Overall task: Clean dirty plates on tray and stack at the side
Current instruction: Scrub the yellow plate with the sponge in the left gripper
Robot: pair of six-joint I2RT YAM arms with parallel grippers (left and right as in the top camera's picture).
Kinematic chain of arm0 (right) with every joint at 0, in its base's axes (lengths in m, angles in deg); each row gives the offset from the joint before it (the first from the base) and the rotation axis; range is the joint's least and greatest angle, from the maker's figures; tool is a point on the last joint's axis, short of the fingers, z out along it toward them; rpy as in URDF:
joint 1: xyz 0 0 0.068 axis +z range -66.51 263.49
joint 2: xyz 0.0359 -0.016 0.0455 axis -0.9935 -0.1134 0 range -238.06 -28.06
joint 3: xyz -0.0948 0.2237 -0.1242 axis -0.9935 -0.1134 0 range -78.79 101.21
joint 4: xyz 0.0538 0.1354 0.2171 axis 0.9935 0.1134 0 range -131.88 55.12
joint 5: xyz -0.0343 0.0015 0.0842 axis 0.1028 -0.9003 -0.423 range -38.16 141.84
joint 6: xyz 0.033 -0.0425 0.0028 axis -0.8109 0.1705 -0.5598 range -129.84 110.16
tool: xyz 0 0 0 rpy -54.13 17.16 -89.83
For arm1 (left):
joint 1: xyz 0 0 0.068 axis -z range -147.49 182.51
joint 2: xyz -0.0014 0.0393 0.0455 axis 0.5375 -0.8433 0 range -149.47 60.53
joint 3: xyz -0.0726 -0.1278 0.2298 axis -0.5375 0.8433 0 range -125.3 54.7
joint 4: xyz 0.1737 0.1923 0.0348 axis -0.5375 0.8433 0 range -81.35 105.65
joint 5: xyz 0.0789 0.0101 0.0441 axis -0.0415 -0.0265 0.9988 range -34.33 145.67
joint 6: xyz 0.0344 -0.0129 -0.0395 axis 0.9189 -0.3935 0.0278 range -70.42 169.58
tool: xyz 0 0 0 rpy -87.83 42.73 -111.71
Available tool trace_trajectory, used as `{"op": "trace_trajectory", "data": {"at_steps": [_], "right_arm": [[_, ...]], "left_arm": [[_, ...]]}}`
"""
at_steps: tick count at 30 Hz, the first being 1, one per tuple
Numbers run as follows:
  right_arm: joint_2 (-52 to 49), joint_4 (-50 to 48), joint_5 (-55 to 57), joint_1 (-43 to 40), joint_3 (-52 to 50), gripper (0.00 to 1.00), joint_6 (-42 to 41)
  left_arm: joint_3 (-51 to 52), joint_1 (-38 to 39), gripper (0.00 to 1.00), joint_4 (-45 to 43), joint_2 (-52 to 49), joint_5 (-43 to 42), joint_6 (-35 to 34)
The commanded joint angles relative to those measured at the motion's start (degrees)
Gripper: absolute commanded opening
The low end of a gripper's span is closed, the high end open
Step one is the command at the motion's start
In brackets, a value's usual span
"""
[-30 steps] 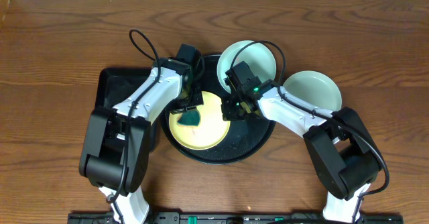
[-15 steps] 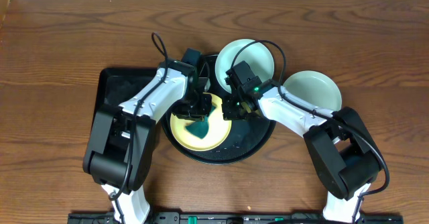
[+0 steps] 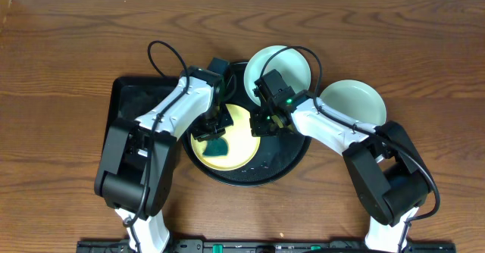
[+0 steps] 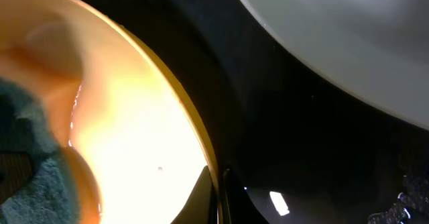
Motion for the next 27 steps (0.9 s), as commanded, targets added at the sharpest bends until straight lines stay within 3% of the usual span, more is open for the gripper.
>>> {"op": "trace_trajectory", "data": {"at_steps": [1,5,15,19,27], "right_arm": [[-0.5,-0.2,0.6,-0.2,1.2,0.01,0.0],[-0.5,-0.2,0.6,-0.2,1.2,0.01,0.0],[-0.5,-0.2,0.6,-0.2,1.2,0.02,0.0],[-0.5,-0.2,0.6,-0.2,1.2,0.02,0.0],[-0.5,-0.2,0.6,-0.4,1.2,0.03,-0.1]], "left_arm": [[0.9,-0.3,0.07,-2.3,-1.3,-9.9,5.2],[0.9,-0.3,0.07,-8.6,-1.3,-21.6,13.3],[0.9,-0.3,0.07,-18.3,-1.3,-21.0,10.5],[0.9,-0.3,0.08,-17.0,-1.3,-13.7,8.6],[0.0,-0.3,0.07,-5.5,-1.2,6.2,2.1]]}}
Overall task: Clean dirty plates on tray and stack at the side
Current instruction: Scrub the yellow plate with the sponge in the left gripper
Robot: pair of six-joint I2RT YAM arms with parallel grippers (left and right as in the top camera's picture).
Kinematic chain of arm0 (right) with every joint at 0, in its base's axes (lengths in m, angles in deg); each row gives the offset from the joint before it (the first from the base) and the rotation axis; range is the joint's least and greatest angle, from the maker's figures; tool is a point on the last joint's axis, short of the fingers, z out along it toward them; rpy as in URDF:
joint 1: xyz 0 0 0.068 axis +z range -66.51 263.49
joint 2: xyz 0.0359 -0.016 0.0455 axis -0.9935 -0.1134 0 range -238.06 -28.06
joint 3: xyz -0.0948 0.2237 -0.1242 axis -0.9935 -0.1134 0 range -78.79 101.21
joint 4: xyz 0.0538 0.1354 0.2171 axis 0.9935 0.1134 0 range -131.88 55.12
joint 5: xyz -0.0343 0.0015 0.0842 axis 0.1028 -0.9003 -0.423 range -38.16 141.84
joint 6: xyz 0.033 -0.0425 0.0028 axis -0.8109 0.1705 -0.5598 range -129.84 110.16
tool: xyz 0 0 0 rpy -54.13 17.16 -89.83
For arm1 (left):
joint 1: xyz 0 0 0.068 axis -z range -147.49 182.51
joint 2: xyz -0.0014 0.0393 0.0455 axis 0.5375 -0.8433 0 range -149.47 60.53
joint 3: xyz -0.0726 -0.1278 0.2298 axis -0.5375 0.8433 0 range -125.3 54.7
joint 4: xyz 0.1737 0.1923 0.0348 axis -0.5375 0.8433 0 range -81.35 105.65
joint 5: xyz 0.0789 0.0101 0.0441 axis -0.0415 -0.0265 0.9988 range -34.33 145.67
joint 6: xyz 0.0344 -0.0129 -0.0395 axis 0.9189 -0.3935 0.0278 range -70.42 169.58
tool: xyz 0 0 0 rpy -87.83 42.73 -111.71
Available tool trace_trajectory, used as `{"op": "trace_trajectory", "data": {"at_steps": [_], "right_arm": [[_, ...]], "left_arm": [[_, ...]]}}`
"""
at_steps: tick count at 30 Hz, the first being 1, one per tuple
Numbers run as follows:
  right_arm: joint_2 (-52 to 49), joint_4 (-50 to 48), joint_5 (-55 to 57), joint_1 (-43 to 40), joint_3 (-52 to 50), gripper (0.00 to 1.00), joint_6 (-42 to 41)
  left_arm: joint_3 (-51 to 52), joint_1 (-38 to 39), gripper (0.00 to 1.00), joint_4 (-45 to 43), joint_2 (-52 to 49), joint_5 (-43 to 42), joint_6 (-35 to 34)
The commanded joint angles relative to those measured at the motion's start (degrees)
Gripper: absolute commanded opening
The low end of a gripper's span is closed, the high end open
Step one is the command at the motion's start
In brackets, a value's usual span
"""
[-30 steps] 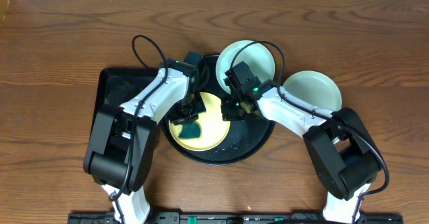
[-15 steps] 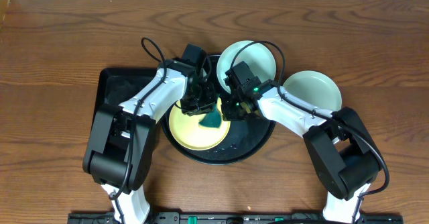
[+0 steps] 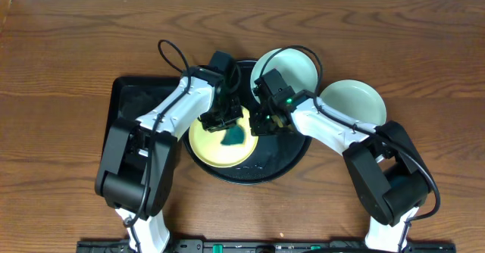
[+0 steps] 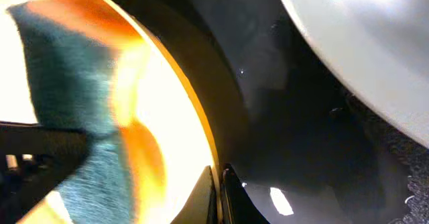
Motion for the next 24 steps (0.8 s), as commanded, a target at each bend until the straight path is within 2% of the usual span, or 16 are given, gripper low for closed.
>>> {"op": "trace_trajectory", "data": {"at_steps": [1,6,11,24], "right_arm": [[-0.5,0.1,0.9,-0.4,1.0,0.03,-0.3],[-0.5,0.1,0.9,-0.4,1.0,0.03,-0.4],[-0.5,0.1,0.9,-0.5,1.0,0.03,-0.4],[-0.5,0.2,0.9,-0.5,1.0,0.03,-0.4]], "left_arm": [[0.2,-0.7,0.07,5.4,-0.7,16.6,-4.5],[0.2,-0.7,0.07,8.2,1.6,24.0,-5.4],[0.2,-0.6,0.07,8.6,3.3,25.9,-5.4],[4.3,2.0,0.07,6.9,3.3,11.0,-4.6]]}}
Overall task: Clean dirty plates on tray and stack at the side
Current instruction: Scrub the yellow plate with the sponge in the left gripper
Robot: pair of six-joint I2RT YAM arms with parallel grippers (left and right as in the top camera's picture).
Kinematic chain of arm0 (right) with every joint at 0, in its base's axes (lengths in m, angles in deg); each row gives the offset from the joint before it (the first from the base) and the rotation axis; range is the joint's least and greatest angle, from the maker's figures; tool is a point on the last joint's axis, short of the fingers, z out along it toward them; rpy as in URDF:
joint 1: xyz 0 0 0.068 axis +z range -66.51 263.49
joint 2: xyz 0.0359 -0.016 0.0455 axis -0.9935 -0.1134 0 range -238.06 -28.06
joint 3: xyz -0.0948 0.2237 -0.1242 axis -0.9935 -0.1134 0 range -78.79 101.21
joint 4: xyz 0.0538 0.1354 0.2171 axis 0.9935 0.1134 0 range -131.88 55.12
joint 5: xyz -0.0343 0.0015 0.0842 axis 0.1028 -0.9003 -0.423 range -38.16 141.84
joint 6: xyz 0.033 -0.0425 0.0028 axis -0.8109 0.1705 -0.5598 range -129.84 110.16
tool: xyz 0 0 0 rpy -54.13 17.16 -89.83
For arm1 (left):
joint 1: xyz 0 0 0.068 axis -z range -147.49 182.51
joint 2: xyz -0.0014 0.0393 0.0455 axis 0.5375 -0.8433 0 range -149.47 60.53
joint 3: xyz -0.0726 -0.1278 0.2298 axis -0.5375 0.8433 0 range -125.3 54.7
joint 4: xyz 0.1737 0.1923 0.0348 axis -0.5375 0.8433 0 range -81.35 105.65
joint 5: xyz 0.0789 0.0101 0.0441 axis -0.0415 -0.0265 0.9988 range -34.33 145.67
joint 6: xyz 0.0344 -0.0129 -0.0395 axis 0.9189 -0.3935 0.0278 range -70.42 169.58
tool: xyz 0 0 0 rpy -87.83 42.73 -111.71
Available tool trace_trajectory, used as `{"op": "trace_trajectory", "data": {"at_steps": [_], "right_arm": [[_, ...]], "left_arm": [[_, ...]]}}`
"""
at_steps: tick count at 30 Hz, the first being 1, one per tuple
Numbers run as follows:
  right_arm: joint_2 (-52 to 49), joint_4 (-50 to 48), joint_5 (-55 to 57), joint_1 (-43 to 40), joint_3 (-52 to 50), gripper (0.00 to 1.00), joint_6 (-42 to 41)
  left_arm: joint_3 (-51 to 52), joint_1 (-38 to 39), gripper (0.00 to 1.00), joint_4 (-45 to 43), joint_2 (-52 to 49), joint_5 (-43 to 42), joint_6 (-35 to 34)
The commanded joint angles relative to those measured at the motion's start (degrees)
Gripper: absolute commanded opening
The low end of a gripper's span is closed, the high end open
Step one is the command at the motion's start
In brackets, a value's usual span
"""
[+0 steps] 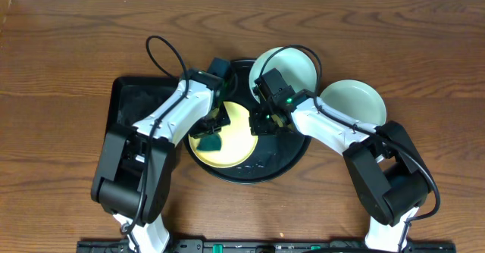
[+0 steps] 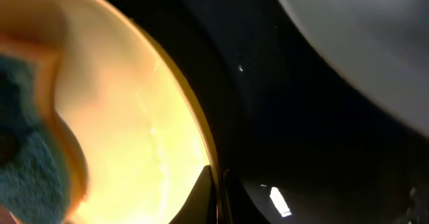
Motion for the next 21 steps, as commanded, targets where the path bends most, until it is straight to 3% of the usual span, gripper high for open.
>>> {"op": "trace_trajectory", "data": {"at_steps": [1,7,13,16,21], "right_arm": [[-0.5,0.3,1.2,-0.4,0.8,0.03,-0.4],[-0.5,0.2,1.2,-0.4,0.8,0.03,-0.4],[-0.5,0.3,1.2,-0.4,0.8,0.03,-0.4],[-0.5,0.3,1.2,-0.4,0.8,0.03,-0.4],[-0.5,0.3,1.2,-0.4,0.8,0.03,-0.4]], "left_arm": [[2.1,1.5,0.07,0.4,0.8,-6.8,1.2],[2.1,3.6,0.07,-4.8,0.8,-21.6,15.2],[2.0,3.5,0.07,-8.1,0.8,-23.7,16.6],[2.0,3.6,0.07,-9.9,0.9,-18.7,14.2],[2.0,3.6,0.07,-11.2,0.9,0.9,4.0]]}}
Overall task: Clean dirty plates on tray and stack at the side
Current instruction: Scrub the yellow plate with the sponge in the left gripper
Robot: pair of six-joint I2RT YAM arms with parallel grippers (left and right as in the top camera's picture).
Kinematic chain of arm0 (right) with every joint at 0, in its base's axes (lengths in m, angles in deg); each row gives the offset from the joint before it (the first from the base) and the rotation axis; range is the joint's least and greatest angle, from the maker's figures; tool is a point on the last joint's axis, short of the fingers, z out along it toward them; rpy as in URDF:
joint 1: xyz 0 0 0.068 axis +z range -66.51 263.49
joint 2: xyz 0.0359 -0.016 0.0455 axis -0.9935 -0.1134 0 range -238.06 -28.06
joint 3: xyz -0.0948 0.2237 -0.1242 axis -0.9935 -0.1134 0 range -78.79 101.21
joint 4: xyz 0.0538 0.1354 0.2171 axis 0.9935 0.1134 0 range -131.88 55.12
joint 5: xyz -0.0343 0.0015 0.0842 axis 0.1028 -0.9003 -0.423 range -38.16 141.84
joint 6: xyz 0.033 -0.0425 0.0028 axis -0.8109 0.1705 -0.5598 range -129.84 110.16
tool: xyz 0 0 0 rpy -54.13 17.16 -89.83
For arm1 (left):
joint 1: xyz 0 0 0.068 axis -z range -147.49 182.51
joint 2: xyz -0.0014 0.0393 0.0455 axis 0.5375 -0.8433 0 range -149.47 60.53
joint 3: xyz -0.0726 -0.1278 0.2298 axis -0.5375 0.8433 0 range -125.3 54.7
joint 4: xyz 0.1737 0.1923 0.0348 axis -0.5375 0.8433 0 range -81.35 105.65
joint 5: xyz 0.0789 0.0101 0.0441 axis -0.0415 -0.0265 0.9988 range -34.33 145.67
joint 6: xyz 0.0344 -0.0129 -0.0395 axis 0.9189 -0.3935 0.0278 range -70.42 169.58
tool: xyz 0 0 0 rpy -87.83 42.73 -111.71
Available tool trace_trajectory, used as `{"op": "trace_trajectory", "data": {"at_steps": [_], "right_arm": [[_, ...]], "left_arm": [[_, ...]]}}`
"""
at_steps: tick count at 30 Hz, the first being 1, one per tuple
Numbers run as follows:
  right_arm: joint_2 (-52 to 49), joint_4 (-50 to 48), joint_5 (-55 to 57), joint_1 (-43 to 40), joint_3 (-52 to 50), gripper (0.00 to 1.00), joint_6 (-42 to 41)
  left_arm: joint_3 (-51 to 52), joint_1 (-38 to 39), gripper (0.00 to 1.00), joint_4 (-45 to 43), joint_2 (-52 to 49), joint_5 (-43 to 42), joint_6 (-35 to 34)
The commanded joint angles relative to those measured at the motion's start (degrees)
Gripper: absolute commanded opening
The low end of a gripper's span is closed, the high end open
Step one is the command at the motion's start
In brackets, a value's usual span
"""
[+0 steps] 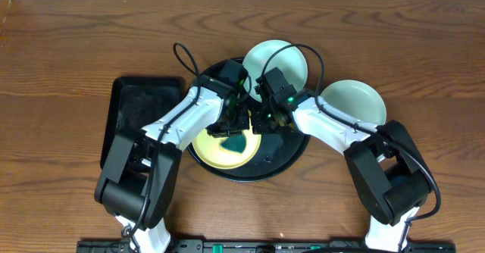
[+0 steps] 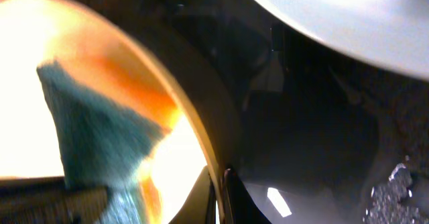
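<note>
A yellow plate (image 1: 208, 151) lies in the round black tray (image 1: 282, 156). My right gripper (image 1: 261, 122) is shut on the plate's right rim; in the right wrist view its fingertips (image 2: 220, 184) pinch the yellow rim (image 2: 209, 150) between them. My left gripper (image 1: 233, 130) is shut on a green sponge (image 1: 237, 142) pressed on the right part of the plate, close to the right gripper. The sponge (image 2: 94, 143) fills the left of the wrist view. The plate's middle is partly hidden by the left arm.
One pale green plate (image 1: 276, 60) leans on the tray's far rim, also seen as the pale plate (image 2: 335, 16) in the wrist view. Another pale green plate (image 1: 350, 101) sits on the table to the right. A black rectangular tray (image 1: 140, 117) lies at the left.
The left gripper and sponge have moved from the plate's left part to its right part, next to the right gripper. The right gripper still holds the rim in the same place.
The right gripper held the yellow plate's rim at every moment. The sponge in the left gripper was at the plate's lower left, then at its upper right, then at its left, and now at its right.
</note>
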Motion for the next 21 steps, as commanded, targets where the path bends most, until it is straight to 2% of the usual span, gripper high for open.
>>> {"op": "trace_trajectory", "data": {"at_steps": [1,3,5,13,16,21], "right_arm": [[-0.5,0.2,0.3,0.0,0.8,0.03,-0.4],[-0.5,0.2,0.3,0.0,0.8,0.03,-0.5],[-0.5,0.2,0.3,0.0,0.8,0.03,-0.4],[-0.5,0.2,0.3,0.0,0.8,0.03,-0.4],[-0.5,0.2,0.3,0.0,0.8,0.03,-0.4],[-0.5,0.2,0.3,0.0,0.8,0.03,-0.5]], "left_arm": [[0.4,-0.1,0.07,-1.6,0.5,20.6,-9.3],[0.0,-0.1,0.07,-1.5,0.5,26.2,-11.5],[-0.4,-0.1,0.07,-1.4,0.5,27.8,-11.4],[-0.8,-0.1,0.07,4.0,1.4,25.8,-12.0],[-0.8,-0.1,0.07,5.7,2.1,17.5,-3.2],[-0.8,-0.1,0.07,5.4,2.6,-2.0,14.7]]}}
